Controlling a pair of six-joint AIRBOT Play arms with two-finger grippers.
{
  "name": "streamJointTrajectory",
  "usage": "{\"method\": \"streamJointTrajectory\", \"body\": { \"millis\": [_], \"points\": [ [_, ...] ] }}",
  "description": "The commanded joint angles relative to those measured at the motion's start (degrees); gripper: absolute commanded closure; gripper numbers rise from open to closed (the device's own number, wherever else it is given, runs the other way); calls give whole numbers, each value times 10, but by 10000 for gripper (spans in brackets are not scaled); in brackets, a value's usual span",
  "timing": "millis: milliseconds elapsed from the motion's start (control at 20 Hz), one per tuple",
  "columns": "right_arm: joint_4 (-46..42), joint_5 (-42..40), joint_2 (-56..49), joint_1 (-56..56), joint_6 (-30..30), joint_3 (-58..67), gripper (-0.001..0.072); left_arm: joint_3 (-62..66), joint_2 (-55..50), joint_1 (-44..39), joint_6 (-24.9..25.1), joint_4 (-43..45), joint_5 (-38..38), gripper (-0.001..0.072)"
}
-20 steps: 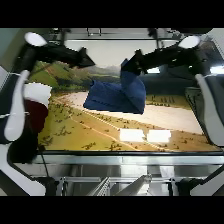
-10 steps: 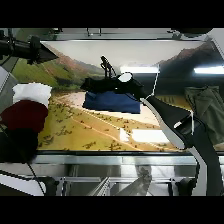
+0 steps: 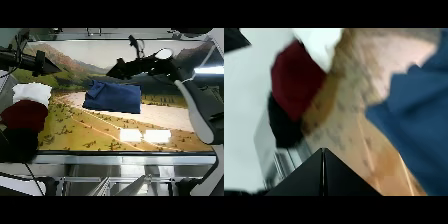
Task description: Fold the shirts.
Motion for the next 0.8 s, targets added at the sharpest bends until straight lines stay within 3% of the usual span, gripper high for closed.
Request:
{"method": "streamJointTrajectory", "body": {
  "millis": [0, 150, 250, 300, 350, 400, 550, 650, 750],
  "points": [
    [-163, 148, 74, -60, 56, -35, 698, -97, 70, 6, 29, 0, 25, 706],
    [-207, 101, 159, -95, 33, -159, 697, -229, 167, 15, 47, 0, 47, 706],
    [-238, 26, 192, -120, 64, -251, 670, -304, 219, 18, 47, 0, 90, 706],
    [-247, 6, 191, -129, 79, -283, 398, -331, 239, 19, 46, -1, 110, 706],
    [-252, -16, 186, -134, 90, -304, 81, -354, 257, 19, 46, 0, 124, 706],
    [-251, -42, 175, -136, 97, -323, 2, -368, 270, 19, 46, 0, 128, 706],
    [-231, -107, 126, -131, 104, -332, 1, -399, 306, 19, 46, 0, 136, 706],
    [-173, -135, 87, -124, 102, -332, 2, -407, 320, 19, 46, 0, 145, 706],
    [-96, -156, 51, -113, 62, -332, 2, -407, 322, 19, 46, 0, 145, 706]
  ]
}}
